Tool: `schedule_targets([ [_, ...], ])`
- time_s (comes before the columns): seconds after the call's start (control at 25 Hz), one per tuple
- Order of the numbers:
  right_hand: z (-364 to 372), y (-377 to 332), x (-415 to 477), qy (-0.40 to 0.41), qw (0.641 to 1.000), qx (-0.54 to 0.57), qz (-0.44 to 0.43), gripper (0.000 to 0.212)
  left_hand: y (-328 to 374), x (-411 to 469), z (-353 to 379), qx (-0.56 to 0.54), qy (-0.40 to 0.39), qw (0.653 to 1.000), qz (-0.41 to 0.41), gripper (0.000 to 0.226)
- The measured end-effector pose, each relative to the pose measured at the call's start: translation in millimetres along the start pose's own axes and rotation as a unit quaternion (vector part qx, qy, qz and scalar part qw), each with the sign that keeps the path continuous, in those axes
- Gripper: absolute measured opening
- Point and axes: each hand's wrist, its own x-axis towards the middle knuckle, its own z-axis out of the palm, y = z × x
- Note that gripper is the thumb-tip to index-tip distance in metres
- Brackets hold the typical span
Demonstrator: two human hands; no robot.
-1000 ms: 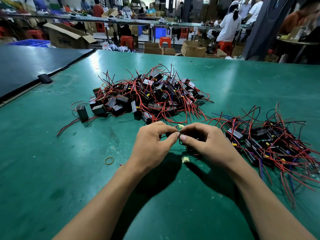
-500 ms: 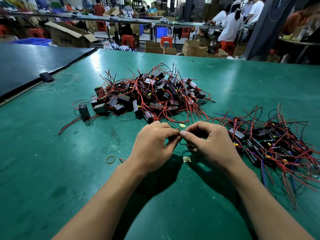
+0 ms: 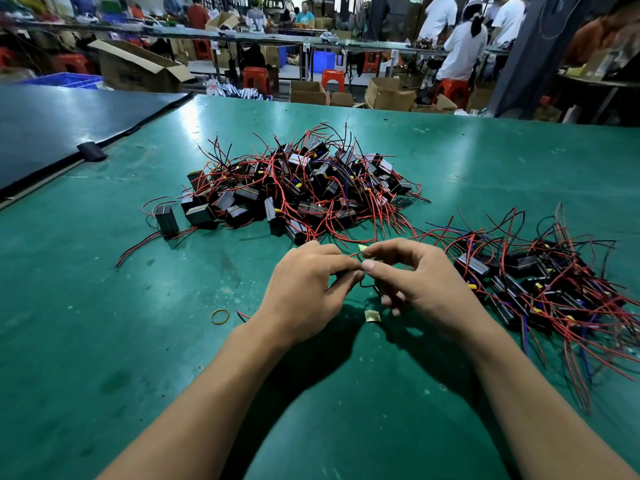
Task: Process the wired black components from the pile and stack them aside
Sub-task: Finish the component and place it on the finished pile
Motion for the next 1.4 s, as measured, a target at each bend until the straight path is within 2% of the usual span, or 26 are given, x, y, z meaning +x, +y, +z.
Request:
schedule_targets([
  [0.16, -8.5, 0.3, -0.6, -0.073, 0.997, 0.020, 0.015, 0.024, -1.9, 0.2, 0.8, -0.022, -0.008, 1.000, -0.011, 0.012],
  [0.24, -11.0, 1.6, -1.5, -0.088, 0.996, 0.008, 0.017, 0.021, -2.7, -0.1, 0.3, -0.031, -0.014, 0.999, -0.013, 0.015],
  [0.44, -11.5, 6.1, 0.9, -0.067, 0.997, -0.043, 0.000, 0.012, -4.3, 1.2, -0.4, -0.030, -0.022, 0.999, -0.007, 0.011],
  [0.72, -8.0, 2.6, -0.1, -0.055, 0.989, -0.129, -0.038, 0.011, -4.6, 1.9, -2.0, 0.000, -0.035, 0.999, 0.014, 0.014],
  [0.8, -4.6, 2.3, 2.2, -0.039, 0.991, -0.129, -0.009, 0.015, -2.4, 2.0, -1.6, 0.029, -0.033, 0.999, 0.032, 0.015],
  [0.88, -2.0, 1.3, 3.8, -0.021, 0.995, -0.078, 0.056, 0.020, 0.7, 1.6, -1.3, 0.055, -0.028, 0.997, 0.053, 0.013],
  [1.12, 2.6, 1.4, 1.3, -0.033, 0.985, 0.042, 0.164, 0.016, 2.9, 0.8, -1.6, 0.092, -0.027, 0.994, 0.053, 0.012],
  [1.24, -4.0, -3.8, -1.2, -0.056, 0.989, 0.041, 0.131, 0.010, 0.8, 0.0, -2.7, 0.078, -0.023, 0.996, 0.020, 0.016],
  [1.4, -10.3, -10.8, -4.9, -0.082, 0.993, -0.080, 0.032, 0.009, 4.0, -0.2, -1.5, 0.073, -0.015, 0.997, -0.033, 0.015],
])
